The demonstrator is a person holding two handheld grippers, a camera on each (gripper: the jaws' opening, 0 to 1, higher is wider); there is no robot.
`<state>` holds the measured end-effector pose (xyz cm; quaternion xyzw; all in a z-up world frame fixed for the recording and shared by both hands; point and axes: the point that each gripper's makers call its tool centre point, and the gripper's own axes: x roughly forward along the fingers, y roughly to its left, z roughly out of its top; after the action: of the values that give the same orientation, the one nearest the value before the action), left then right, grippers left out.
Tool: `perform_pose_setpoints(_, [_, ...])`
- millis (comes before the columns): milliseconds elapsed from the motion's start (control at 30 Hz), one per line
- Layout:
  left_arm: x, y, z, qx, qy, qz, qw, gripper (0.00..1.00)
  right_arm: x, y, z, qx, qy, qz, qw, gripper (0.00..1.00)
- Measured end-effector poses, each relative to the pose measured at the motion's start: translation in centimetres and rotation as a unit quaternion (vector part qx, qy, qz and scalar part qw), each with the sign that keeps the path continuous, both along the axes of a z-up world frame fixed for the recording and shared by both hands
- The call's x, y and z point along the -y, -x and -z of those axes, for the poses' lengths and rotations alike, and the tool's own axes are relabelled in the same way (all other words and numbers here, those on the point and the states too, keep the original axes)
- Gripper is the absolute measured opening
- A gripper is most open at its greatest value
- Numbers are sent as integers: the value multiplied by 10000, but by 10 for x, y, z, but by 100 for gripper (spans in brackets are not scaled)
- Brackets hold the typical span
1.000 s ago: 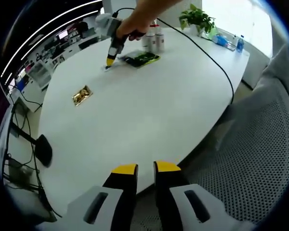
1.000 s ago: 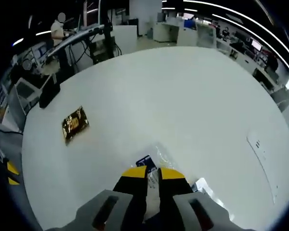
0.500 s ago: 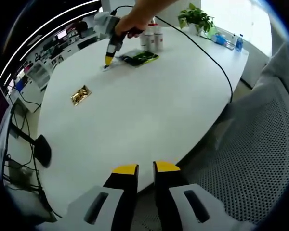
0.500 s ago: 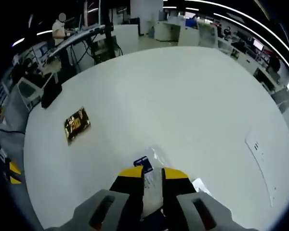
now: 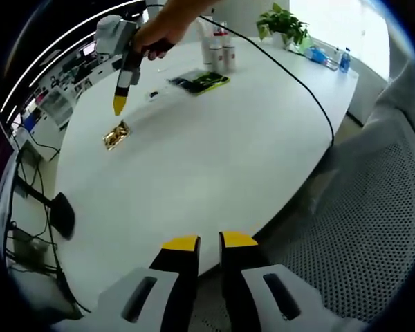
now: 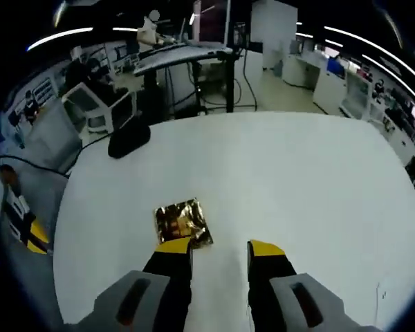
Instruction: Arrange the skincare products in the storage area until every visible bottle or jar stands upright without overlapping.
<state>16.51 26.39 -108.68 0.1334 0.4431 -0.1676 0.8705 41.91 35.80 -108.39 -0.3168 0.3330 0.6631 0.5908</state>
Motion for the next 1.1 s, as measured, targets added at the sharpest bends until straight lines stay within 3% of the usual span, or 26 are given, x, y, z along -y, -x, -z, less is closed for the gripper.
perform_pose_setpoints(100, [-2,-1,-1,35,-28,-43,10000,9,-5,9,9,32,217,-273,9994,42])
perform_pose_setpoints(367, [-5,-1,0,50,-44,-74,10000,9,-7,19,29,68,576,-609,9965,48])
perform_pose_setpoints(500, [-6,-2,-2,84,-47,-92,9999,9,-9,18,28,173,585,-681,9958,46])
perform_pose_setpoints(600, [-6,-2,-2,91,-49,-88,9999,8,-5,18,32,594,725,-1161,9888,46])
perform_pose_setpoints(733, [-6,-2,-1,64,-72,-80,9999,8,-6,30,30,575,729,-1341,9866,36])
perform_pose_setpoints(1100, [-7,-2,-2,64,-119,-93,9999,9,-4,30,28,554,882,-1144,9880,36])
